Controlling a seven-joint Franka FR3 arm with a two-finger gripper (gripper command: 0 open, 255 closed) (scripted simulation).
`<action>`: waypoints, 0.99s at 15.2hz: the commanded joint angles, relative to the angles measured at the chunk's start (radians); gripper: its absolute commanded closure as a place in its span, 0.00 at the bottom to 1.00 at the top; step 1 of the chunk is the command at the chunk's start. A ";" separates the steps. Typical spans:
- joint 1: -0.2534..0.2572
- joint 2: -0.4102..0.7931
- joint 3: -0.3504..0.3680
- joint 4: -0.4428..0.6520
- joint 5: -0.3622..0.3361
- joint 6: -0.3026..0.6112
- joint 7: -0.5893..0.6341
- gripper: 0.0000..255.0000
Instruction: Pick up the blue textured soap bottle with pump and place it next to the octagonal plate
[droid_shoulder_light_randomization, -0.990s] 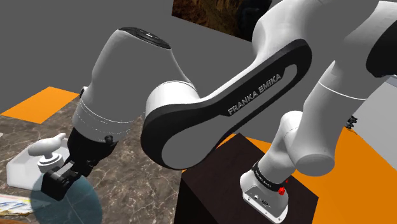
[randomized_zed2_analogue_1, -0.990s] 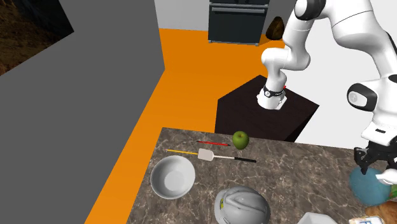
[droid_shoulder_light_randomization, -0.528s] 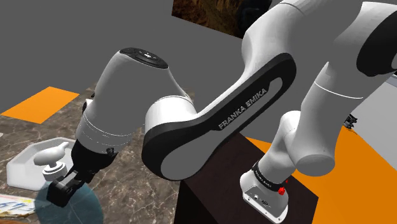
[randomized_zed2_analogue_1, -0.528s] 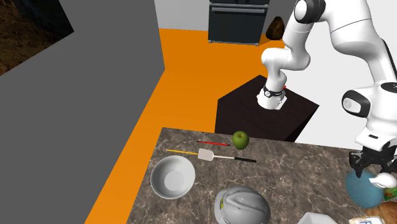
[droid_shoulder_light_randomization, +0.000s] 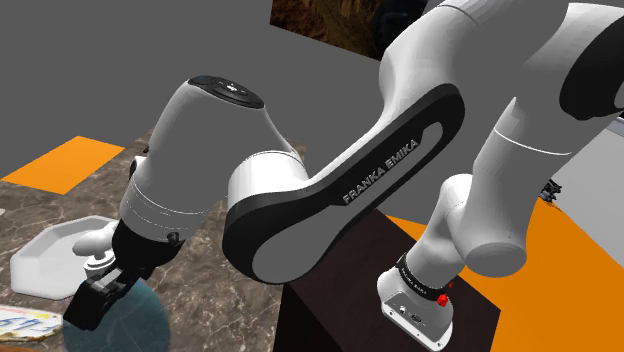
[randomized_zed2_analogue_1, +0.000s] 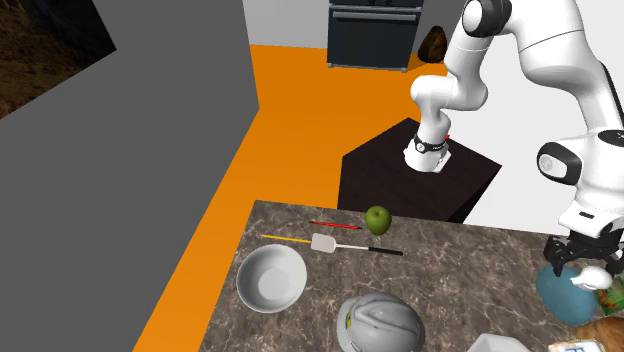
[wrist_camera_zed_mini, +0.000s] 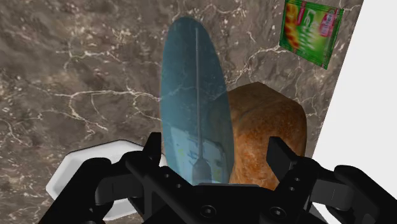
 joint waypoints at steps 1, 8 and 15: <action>0.000 0.000 0.000 0.000 0.000 0.000 0.000 0.00; -0.040 -0.139 0.029 -0.026 0.122 -0.103 -0.085 0.00; -0.040 -0.139 0.028 -0.026 0.122 -0.103 -0.085 0.00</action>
